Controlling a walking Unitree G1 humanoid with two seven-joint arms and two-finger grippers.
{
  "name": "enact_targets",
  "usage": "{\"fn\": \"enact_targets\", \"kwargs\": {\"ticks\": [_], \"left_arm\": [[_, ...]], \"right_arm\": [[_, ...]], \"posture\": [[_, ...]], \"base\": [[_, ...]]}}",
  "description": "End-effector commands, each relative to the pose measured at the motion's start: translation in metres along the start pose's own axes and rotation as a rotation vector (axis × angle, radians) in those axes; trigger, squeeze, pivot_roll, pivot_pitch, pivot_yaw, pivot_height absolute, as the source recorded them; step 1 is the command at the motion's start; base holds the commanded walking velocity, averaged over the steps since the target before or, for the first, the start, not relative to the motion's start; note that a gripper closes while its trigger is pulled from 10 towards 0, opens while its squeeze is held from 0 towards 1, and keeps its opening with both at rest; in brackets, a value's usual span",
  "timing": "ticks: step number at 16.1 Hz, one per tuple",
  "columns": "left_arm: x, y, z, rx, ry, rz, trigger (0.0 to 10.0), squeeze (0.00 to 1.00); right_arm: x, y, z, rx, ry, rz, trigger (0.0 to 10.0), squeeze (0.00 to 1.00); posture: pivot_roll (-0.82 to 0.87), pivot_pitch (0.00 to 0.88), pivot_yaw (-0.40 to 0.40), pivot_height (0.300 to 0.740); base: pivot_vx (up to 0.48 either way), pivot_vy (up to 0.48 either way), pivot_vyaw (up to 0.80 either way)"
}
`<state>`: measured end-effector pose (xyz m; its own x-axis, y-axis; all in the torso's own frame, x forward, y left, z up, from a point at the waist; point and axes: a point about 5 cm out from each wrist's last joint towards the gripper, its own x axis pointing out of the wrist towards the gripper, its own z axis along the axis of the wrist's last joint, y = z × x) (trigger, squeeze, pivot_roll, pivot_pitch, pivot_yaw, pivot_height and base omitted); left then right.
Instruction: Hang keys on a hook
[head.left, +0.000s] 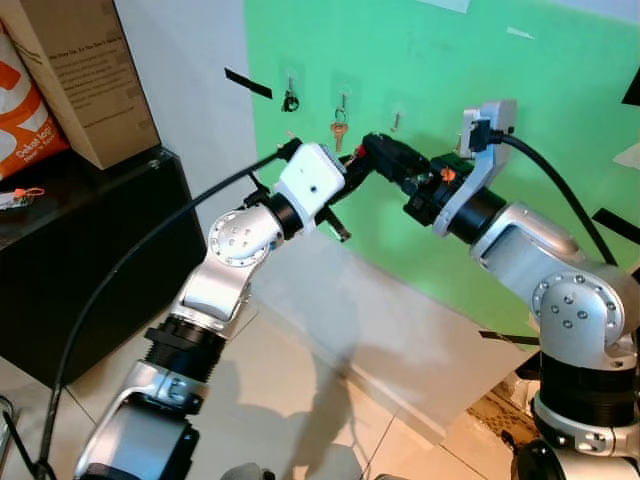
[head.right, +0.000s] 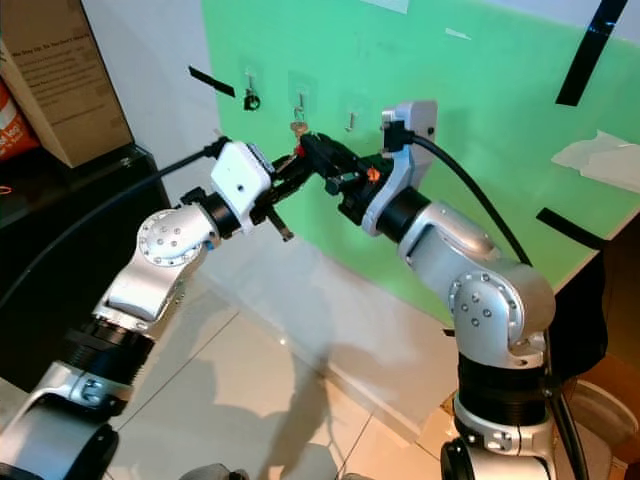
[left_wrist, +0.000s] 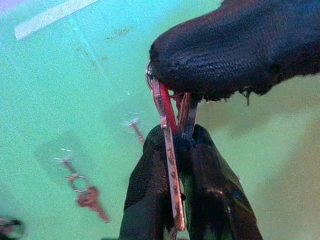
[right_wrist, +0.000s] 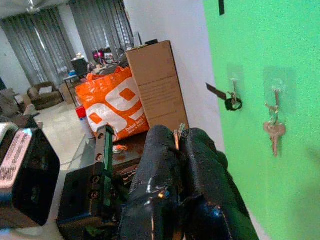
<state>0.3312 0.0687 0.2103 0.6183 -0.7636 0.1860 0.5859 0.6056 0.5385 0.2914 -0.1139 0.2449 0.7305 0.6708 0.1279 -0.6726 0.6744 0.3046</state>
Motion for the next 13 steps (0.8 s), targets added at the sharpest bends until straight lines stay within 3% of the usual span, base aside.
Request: {"fn": "enact_targets", "kwargs": {"ticks": [1,4,5,6,7,8,9,10,13], "left_arm": [[0.002,0.01,0.007,0.079,-0.016,0.071,0.0,0.0],[-0.001,0.01,0.006,0.118,-0.009,0.136,0.0,0.0],[-0.003,0.011,0.005,0.121,-0.01,0.142,0.5,0.0],[-0.004,0.01,0.006,0.11,-0.02,0.145,3.1,0.0],[-0.005,0.009,0.006,0.106,-0.027,0.147,4.7,0.0],[-0.006,0.008,0.007,0.082,-0.045,0.144,10.0,0.0],[-0.007,0.007,0.007,0.06,-0.055,0.145,10.0,1.0],[-0.01,0.005,0.006,0.019,-0.071,0.147,10.0,1.0],[-0.015,0.003,0.005,0.029,-0.084,0.15,10.0,1.0]], "right_arm": [[-0.001,0.0,-0.008,0.052,0.029,0.034,10.0,0.0],[-0.001,-0.001,-0.009,0.06,0.034,0.055,10.0,0.0],[-0.001,0.0,-0.01,0.06,0.037,0.058,10.0,0.0],[0.0,0.0,-0.01,0.06,0.038,0.059,10.0,0.0],[0.0,0.0,-0.01,0.06,0.038,0.059,10.0,0.0],[0.0,0.0,-0.01,0.057,0.037,0.058,10.0,0.0],[0.001,0.0,-0.009,0.054,0.036,0.059,10.0,0.0],[0.001,0.001,-0.008,0.048,0.032,0.061,10.0,0.0],[0.0,0.0,-0.007,0.043,0.03,0.062,10.0,0.0]], "posture": [[-0.09,0.0,-0.05,0.74],[-0.09,0.0,-0.06,0.74],[-0.08,0.0,-0.061,0.74],[-0.08,0.0,-0.062,0.74],[-0.08,0.0,-0.062,0.74],[-0.09,0.0,-0.061,0.74],[-0.09,0.0,-0.061,0.74],[-0.09,0.0,-0.057,0.74],[-0.09,0.0,-0.052,0.74]], "base": [[0.0,0.0,0.0],[0.0,0.0,0.0],[0.0,0.0,0.0],[0.0,0.0,0.0],[0.0,0.0,0.0],[0.0,0.0,0.0],[0.0,0.0,0.0],[0.0,0.0,0.0],[0.0,0.0,0.0]]}}
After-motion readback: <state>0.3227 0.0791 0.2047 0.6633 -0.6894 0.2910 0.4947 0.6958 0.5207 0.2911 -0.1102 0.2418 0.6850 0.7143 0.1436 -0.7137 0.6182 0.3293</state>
